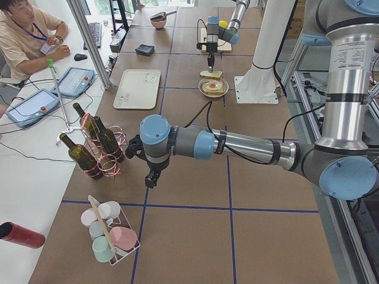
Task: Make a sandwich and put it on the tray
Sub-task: 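Lift the bread slice with the right gripper and carry it over the egg plate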
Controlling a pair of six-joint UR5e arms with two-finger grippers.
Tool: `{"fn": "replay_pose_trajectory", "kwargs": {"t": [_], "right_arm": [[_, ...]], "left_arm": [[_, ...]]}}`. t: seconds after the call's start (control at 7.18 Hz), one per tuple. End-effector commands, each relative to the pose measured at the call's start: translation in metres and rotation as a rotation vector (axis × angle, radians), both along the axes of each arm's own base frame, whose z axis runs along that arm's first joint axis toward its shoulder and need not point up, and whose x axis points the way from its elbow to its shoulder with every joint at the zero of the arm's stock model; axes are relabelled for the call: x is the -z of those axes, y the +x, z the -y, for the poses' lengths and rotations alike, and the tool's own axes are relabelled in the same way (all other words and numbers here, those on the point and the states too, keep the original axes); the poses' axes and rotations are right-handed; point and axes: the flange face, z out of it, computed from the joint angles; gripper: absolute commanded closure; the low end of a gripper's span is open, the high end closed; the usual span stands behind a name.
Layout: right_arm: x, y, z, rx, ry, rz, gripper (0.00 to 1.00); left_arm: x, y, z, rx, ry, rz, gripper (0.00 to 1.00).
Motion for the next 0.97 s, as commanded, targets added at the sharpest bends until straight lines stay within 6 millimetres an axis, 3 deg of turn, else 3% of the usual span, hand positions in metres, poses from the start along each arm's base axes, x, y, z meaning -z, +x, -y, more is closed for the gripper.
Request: {"fn": "replay_pose_trajectory", "kwargs": {"t": [0.0,0.7,0.84], "right_arm": [[0.002,-0.013,0.000,0.000,-0.005,-0.018,1.00],[0.014,-0.039,-0.002,-0.001,0.002,-0.013,1.00],[0.014,-0.039,-0.003,-0.001,0.001,-0.015,0.74]], "left_arm": [[-0.001,0.000,0.000,-0.001,0.005,0.000,0.00],[0.000,0.001,0.001,-0.002,0.005,0.000,0.00],[0.000,0.001,0.000,-0.002,0.007,-0.001,0.00]]}}
